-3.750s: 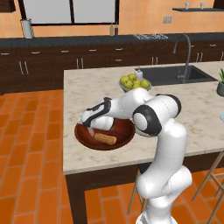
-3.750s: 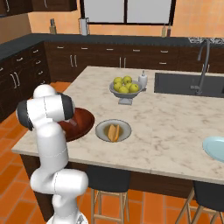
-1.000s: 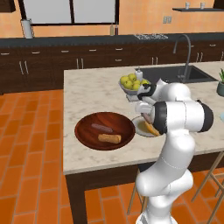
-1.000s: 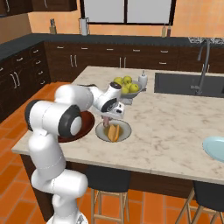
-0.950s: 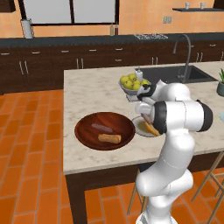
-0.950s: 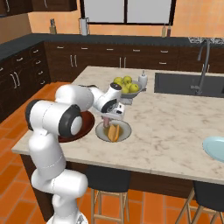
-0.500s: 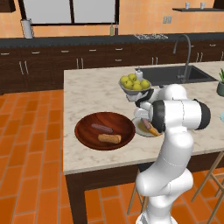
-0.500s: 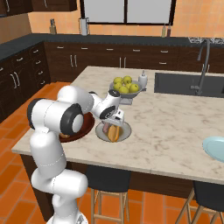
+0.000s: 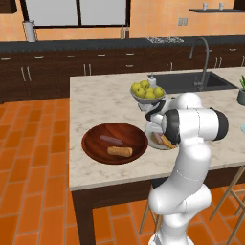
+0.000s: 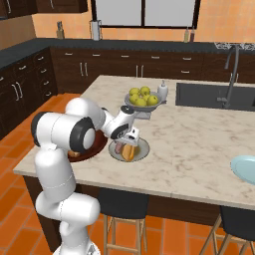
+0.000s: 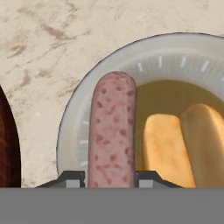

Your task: Place one bun and one sausage from the bowl on each plate.

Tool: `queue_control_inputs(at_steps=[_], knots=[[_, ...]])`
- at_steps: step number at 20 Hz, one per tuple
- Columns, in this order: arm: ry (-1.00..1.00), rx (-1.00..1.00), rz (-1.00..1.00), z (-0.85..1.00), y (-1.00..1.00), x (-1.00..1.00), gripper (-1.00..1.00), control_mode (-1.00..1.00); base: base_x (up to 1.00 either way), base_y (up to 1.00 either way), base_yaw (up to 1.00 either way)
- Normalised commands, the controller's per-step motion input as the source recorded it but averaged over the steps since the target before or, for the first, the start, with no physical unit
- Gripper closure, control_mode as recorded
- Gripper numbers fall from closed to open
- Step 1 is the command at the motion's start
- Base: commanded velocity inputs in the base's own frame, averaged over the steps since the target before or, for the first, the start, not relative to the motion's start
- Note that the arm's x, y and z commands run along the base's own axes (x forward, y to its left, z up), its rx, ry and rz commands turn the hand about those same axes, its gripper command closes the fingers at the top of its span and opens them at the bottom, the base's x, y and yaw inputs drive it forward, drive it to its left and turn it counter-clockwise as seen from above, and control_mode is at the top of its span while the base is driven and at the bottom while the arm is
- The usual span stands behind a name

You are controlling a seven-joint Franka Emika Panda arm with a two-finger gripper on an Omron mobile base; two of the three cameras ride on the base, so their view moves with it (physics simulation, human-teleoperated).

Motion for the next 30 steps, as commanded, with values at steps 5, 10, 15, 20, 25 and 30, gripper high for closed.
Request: queue_control_inputs(at_steps=[5,10,15,20,25,30], knots=[[0.0,0.0,0.0,0.03,0.0,0.0,-1.0,-1.0,0.0,0.0,0.0],[0.0,0.0,0.0,0.27,0.0,-0.01,-1.0,-1.0,0.0,0.0,0.0],[-0.03,-0.04,0.0,0.89,0.0,-0.09,-1.0,-1.0,0.0,0.0,0.0],[-0.01,-0.14,0.15,0.92,0.34,-0.33,-1.0,-1.0,0.0,0.0,0.0],[0.01,-0.31,0.34,0.66,0.97,-0.62,-1.0,-1.0,0.0,0.0,0.0],[0.07,-0.16,0.47,0.05,1.0,-0.69,-1.0,-1.0,0.0,0.0,0.0]])
